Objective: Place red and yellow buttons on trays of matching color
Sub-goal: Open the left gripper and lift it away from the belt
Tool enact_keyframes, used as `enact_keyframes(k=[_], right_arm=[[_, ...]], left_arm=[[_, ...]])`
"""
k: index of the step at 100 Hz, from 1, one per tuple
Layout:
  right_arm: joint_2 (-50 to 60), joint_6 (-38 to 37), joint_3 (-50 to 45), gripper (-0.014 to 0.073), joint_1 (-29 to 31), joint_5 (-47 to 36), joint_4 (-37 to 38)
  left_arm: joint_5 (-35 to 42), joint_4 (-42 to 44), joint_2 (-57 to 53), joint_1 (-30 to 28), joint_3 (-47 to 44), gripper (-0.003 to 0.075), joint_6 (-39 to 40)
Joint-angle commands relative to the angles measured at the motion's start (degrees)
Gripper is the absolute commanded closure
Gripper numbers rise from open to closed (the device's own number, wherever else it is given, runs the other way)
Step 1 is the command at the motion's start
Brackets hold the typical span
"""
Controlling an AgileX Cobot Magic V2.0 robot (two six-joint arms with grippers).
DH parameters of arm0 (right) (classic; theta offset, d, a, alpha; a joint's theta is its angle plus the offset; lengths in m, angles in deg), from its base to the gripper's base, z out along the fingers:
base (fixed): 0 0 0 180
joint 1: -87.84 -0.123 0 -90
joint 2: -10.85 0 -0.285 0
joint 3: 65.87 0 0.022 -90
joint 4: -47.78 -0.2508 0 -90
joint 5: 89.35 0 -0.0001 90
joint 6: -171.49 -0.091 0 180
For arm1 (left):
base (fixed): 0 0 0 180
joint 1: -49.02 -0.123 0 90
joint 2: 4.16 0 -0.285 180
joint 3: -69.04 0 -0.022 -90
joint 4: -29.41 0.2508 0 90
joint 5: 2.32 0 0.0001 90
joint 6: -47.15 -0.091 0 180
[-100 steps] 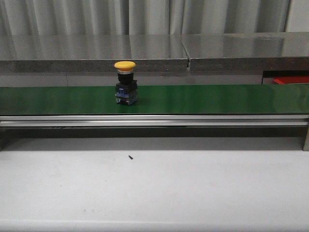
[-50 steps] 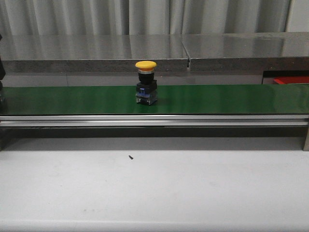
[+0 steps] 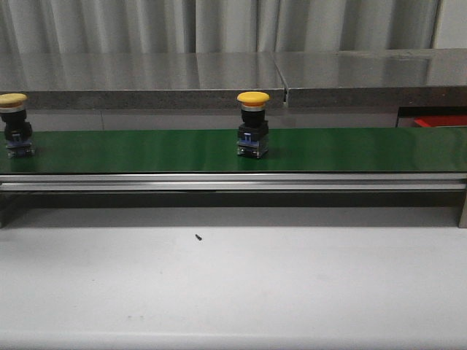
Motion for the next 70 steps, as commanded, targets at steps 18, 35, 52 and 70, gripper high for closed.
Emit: enact_keyframes(k=[18,35,52,70], right_arm=[[0.1,0.0,1.6,0.0662,0.1,-4.0,0.5],[0.1,0.0,1.6,0.0662,0.1,-4.5,0.5],[0.1,0.0,1.6,0.0662,0.1,-4.4,0.5],[0.1,0.0,1.6,0.0658,0.1,-3.2,0.2]], left_arm=[[11.6,-1.4,-18.8,2.9,-14.6,0.0090,-0.3],[17.5,-1.4,-30.8,2.9,-28.2,0.0153,-0.3],[21.4,-2.2,-40.5,2.9,-40.0,0.0276,-0.3],[23.6,-3.5,-47.2,2.9,-47.0,0.0596,-0.2]])
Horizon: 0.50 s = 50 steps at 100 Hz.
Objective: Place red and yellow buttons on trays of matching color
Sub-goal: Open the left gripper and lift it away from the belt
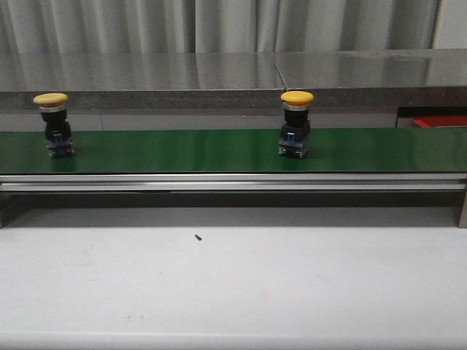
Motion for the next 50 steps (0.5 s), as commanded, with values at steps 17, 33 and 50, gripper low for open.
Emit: enact_keyframes(k=[17,33,50], right_arm=[[0.1,0.0,1.6,0.0454,0.1,1.3,-3.2],[-0.2,0.0,1.7,0.0032,0.1,-0.2,-5.0],[-5.7,0.0,5.2,-0.0043,0.1,0.9,-7.0]], left_arm=[[6.4,-2.0,-3.3,0.5,-2.6,0.0739,0.2],[7.2,-2.0,-3.2,0.5,-2.6,0.0739,0.2],[7.5,-2.0,-3.2,0.5,-2.6,0.0739,0.2]])
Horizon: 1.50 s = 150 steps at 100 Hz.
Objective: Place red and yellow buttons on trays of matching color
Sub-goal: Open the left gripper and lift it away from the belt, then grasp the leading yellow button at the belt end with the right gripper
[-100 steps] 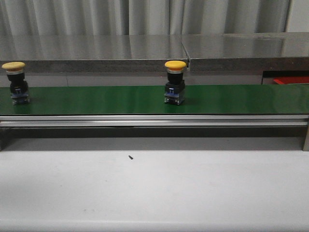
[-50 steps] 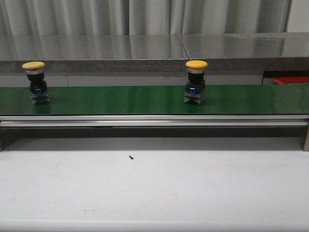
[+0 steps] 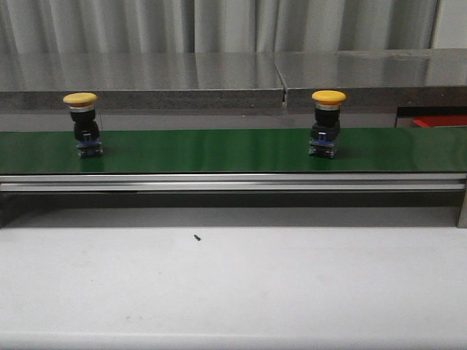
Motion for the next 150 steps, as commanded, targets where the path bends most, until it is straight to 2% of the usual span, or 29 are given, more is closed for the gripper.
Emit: enact_keyframes(k=[1,26,58,111,116,123,133,138,143,150], right_arm=[[-3.7,0.0,4.2,-0.0043,0.1,-3.0,-1.9],[-19.5,0.6,13.7,-0.0043,-0.2,-3.0,-2.4],[-39.6,2.4,24.9,-0.0043,-5.9,-5.6,-2.4],[-57.9,2.4,39.9,-0.0036,-5.6,-5.9,-1.4],[-59.0,1.9,40.7,-0.0003,-5.1,-5.2,-1.4],[-59.8,0.5,41.3,0.0123,-4.2,-4.1,-1.4],[-59.8,-0.7,41.3,0.0424,-2.7,-2.5,-1.3],[-59.7,-0.7,41.3,0.0528,-2.0,-1.7,-1.3],[-59.5,-0.7,41.4,0.0578,-1.4,-0.8,-1.3],[-58.9,-0.7,42.1,0.0573,-0.7,1.4,-1.3]], left_arm=[[4.9,-1.2,0.0,0.5,1.6,0.0739,0.2],[5.0,-1.2,0.2,0.5,1.6,0.0739,0.2],[5.1,-1.2,0.2,0.5,1.6,0.0739,0.2],[5.1,-1.3,0.2,0.5,1.6,0.0739,0.2],[5.1,-1.3,0.2,0.5,1.6,0.0739,0.2],[5.1,-1.3,0.2,0.5,1.6,0.0739,0.2],[5.1,-1.3,0.2,0.5,1.6,0.0739,0.2],[5.1,-1.3,0.2,0.5,1.6,0.0739,0.2],[5.1,-1.3,0.2,0.5,1.6,0.0739,0.2],[5.1,-1.3,0.2,0.5,1.6,0.0739,0.2]])
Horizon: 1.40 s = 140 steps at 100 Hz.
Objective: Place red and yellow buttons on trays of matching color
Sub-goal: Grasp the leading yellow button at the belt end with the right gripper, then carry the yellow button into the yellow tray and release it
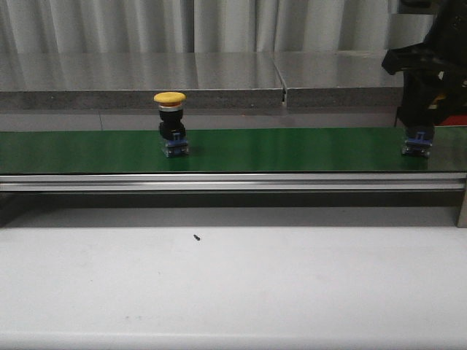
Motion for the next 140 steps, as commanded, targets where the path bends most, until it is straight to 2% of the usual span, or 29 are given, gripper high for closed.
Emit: enact_keyframes(k=[1,23,49,63,96,140], right_arm=[[3.8,-0.2,2.4,0.0572,1.2,2.0,0.0],[10.0,-0.2,3.8,0.0564,5.7,5.4,0.2],[11.6,-0.2,3.6,0.0564,19.9,8.3,0.3],[10.5,-0.1,3.6,0.0564,24.9,7.8,0.3],[0.5,0.3,3.6,0.0564,26.0,7.3,1.5],[-6.3,0.3,3.6,0.0564,26.0,4.0,2.0]], left_arm=[[4.4,-1.1,0.2,0.5,1.7,0.0739,0.2],[4.4,-1.1,0.2,0.5,1.7,0.0739,0.2],[4.4,-1.1,0.2,0.5,1.7,0.0739,0.2],[4.4,-1.1,0.2,0.5,1.7,0.0739,0.2],[4.4,-1.1,0.2,0.5,1.7,0.0739,0.2],[4.4,-1.2,0.2,0.5,1.7,0.0739,0.2]])
